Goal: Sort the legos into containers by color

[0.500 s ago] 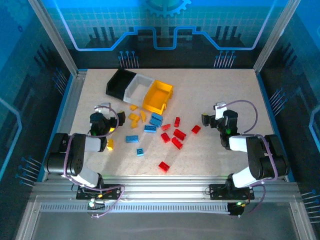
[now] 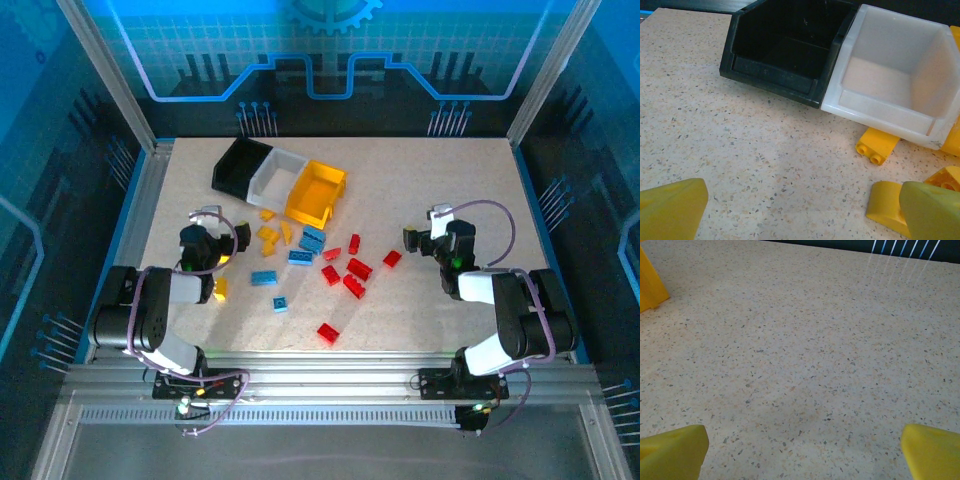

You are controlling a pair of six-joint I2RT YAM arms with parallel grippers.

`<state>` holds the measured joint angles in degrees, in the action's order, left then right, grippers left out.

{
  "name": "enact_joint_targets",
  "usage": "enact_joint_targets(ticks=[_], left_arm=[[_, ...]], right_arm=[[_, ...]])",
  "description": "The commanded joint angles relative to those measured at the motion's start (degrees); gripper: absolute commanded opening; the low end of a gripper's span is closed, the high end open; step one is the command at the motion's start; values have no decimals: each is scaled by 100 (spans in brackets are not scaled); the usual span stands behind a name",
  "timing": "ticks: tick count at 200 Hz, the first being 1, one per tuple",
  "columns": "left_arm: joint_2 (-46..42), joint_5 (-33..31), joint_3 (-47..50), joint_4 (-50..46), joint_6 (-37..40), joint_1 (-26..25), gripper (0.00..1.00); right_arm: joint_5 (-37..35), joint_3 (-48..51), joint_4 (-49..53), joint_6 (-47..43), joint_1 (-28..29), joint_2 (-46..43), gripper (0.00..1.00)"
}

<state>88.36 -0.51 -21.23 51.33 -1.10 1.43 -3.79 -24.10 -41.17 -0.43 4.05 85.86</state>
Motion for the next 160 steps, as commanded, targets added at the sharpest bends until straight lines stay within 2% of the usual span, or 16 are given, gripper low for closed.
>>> enact_joint_targets(ticks=[1,65,81,110,135,160], left_arm=[[33,124,-84,70,93,-11,99],[34,88,-77,100,102,-11,99],[-243,-199,-82,-117,4,-20,99],[-1202,-840,-438,-1678,-349,-13,99],[-2028,-1345,-1302,-4044,-1285,-13,99],[-2395,-950,-2154,-5963,-1720,-15,99]], right_arm=[[73,-104,-137,19,-97,28,100],[48,-103,-154,27,-85,20,100],[-303,-372,422,144,-59,-165,100],[-712,-1459,2611,533,-57,-566,100],[-454,-2515,4682,1517,-81,-873,100],[-82,-3614,6748,2101,72,-779,100]])
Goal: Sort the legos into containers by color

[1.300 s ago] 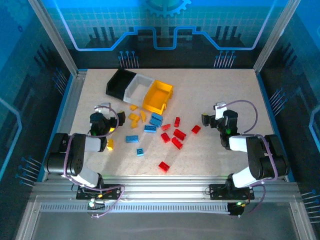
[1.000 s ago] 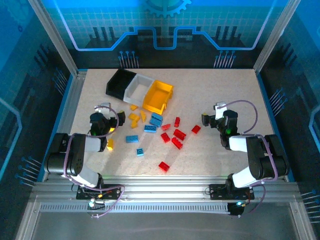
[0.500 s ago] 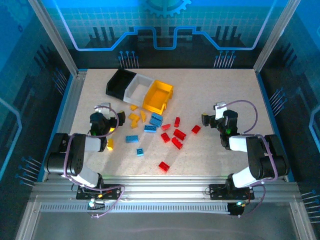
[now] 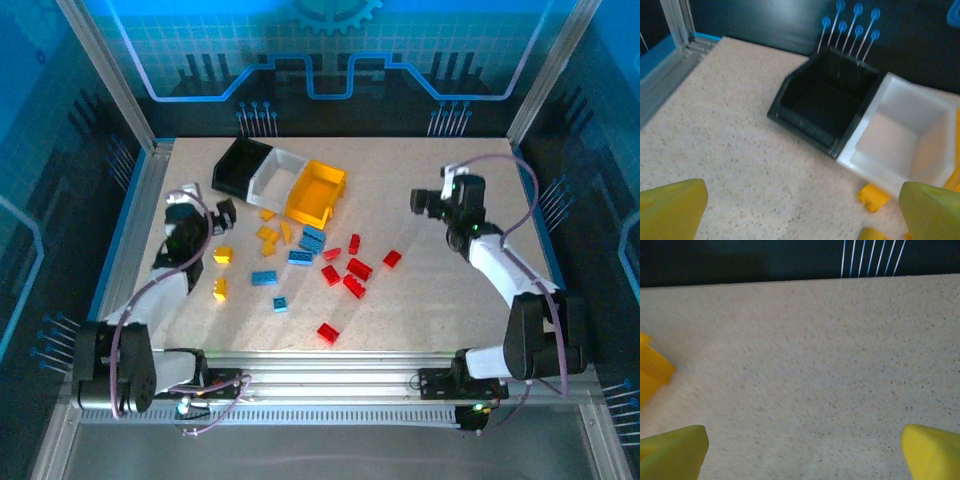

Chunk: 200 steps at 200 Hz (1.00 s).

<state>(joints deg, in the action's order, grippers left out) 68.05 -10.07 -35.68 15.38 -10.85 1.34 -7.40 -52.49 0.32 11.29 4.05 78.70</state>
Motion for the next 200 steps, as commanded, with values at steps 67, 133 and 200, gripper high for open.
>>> enact_joint_targets(ticks=[67,133,200], left_arm=[[-1145,1531,-786,-4245,-1914,-94,99],[-1822,2012,-456,-4986,-2139,-587,99],[-2499,1905,-321,-5629,-2304,-673,99]], right_arm=[[421,-1177,5512,2318,1308,-26,100],[372,-718,5522,4735,1830,162,97],[381,-1551,4985,5043,1908,1792,78]])
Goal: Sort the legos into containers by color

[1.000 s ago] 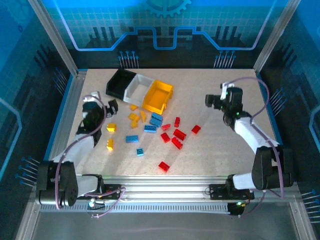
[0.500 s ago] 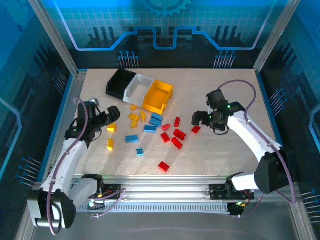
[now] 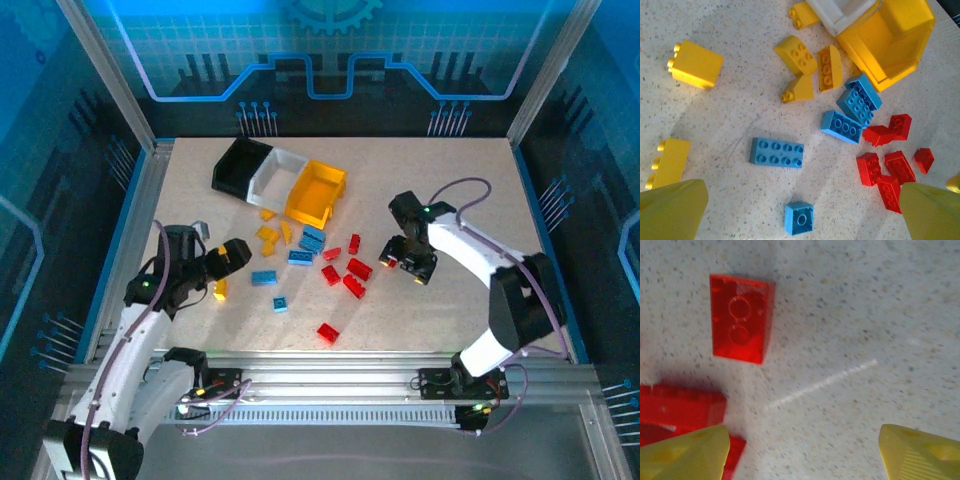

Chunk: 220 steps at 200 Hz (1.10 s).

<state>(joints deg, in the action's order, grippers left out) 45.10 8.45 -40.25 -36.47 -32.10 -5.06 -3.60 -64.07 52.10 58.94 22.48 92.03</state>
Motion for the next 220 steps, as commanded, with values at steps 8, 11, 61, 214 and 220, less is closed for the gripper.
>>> enact_joint_targets(ticks=[8,11,61,214,220], left_arm=[[-259,52,153,-464,-199,-30,99],[-280,52,157,-462,-208,-25,99],[-283,-105,105,-582,-244,-29,99],[-265,-258,139,-624,-339,-30,99],[-257,-258,148,-609,-343,-30,99]], right_arm=[[-20,-495,-223,293,80,599,77],[-25,-539,-226,296,81,650,77],[-115,-931,-204,269,20,1347,72],[-231,-932,-650,-438,-402,1935,45],[-216,-908,-656,-468,-407,1926,42]])
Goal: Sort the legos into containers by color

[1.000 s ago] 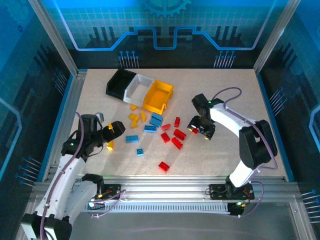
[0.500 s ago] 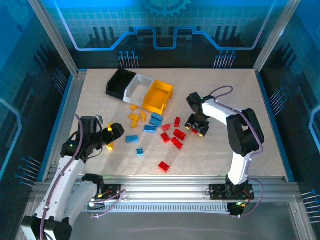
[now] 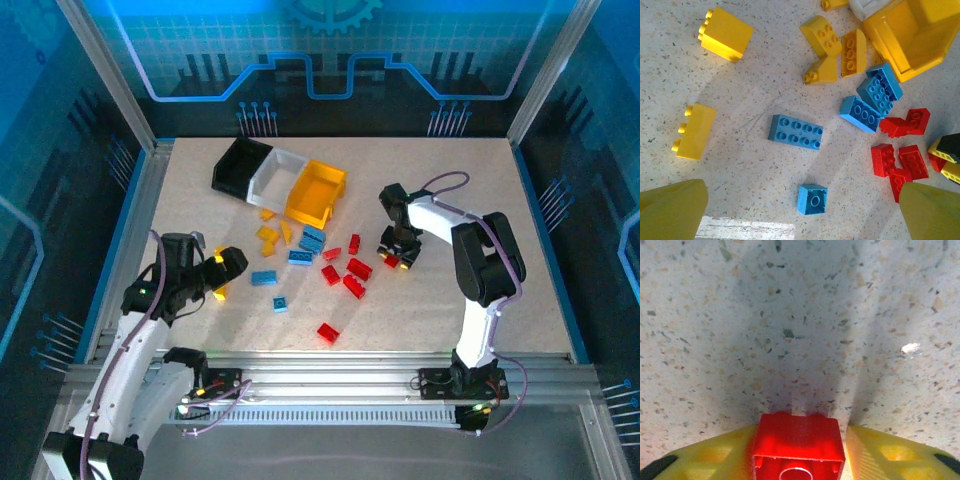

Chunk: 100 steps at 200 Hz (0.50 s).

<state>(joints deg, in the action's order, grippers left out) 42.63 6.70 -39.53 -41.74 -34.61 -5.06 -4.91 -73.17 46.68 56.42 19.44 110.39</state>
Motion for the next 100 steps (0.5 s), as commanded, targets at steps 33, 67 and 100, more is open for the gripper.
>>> enact_joint_targets(ticks=[33,67,100], left_arm=[[14,-56,138,-14,-181,-30,99],[92,95,182,90,-252,-30,99],[234,451,287,330,-391,-28,99]], right_arm=[[-23,131,-177,-313,-124,-64,29],[122,-87,-24,-631,-26,-455,28],[789,-595,-264,-1077,252,-879,26]])
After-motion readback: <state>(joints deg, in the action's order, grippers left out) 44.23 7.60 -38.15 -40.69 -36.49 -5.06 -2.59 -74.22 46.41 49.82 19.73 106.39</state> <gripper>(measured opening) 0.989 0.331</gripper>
